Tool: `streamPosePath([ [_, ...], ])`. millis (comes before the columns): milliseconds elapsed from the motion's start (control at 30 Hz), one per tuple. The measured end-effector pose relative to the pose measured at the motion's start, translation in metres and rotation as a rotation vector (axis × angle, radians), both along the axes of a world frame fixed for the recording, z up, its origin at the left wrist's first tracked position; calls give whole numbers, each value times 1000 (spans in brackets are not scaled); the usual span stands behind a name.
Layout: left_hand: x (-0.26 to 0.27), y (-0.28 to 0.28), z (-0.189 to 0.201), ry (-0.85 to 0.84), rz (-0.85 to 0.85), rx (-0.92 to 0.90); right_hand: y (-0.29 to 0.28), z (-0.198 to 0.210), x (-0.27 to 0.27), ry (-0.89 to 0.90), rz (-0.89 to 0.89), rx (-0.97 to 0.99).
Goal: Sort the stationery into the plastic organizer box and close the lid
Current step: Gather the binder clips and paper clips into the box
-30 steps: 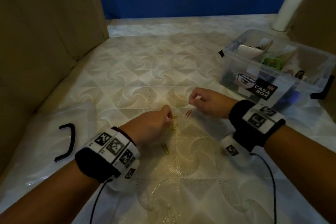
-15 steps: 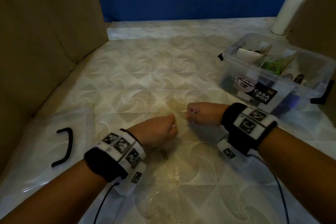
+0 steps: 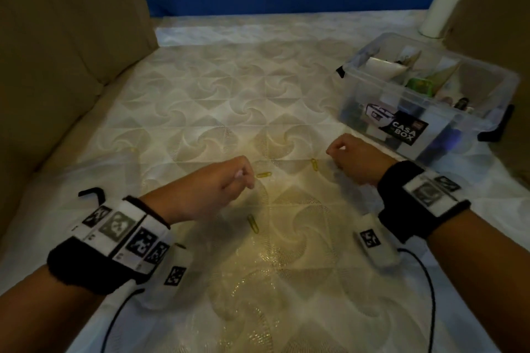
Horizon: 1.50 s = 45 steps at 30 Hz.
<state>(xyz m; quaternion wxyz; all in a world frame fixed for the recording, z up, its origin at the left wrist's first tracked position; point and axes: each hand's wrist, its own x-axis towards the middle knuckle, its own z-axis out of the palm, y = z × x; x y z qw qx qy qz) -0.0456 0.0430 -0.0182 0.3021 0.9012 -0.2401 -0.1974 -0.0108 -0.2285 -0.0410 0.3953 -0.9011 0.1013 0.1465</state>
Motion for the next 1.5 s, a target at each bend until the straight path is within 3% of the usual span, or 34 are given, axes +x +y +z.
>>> streamPosePath([
  [67,-7,-3,0,-48,-115,209,7,-4,10,24,154,-276],
  [167,-13,-13,-5,-52,-221,422,19,-9,22,78,245,-419],
  [300,-20,-21,-16,-2,-277,571,30,-9,26,67,298,-519],
  [467,-19,-25,-21,-102,-364,667,37,0,19,120,342,-591],
  [700,-15,-17,-17,-78,-329,678,31,-2,17,80,269,-554],
  [1000,-10,-11,-17,-87,-312,677,36,9,18,94,482,-737],
  [1033,-9,-8,-16,-98,-310,676,30,10,21,124,486,-626],
  [1067,-10,-5,-15,-115,-312,684,23,12,21,175,461,-380],
  [1167,-11,0,-13,-142,-336,700,6,8,15,328,74,844],
  [1200,-11,1,-12,-132,-340,696,4,6,12,324,34,1047],
  [1267,-10,1,-12,-108,-331,685,11,4,8,283,32,1138],
  [1333,-9,1,-13,-78,-317,676,25,4,9,208,62,957],
  [1500,-8,7,-17,-52,-265,671,70,7,11,-110,606,-202],
])
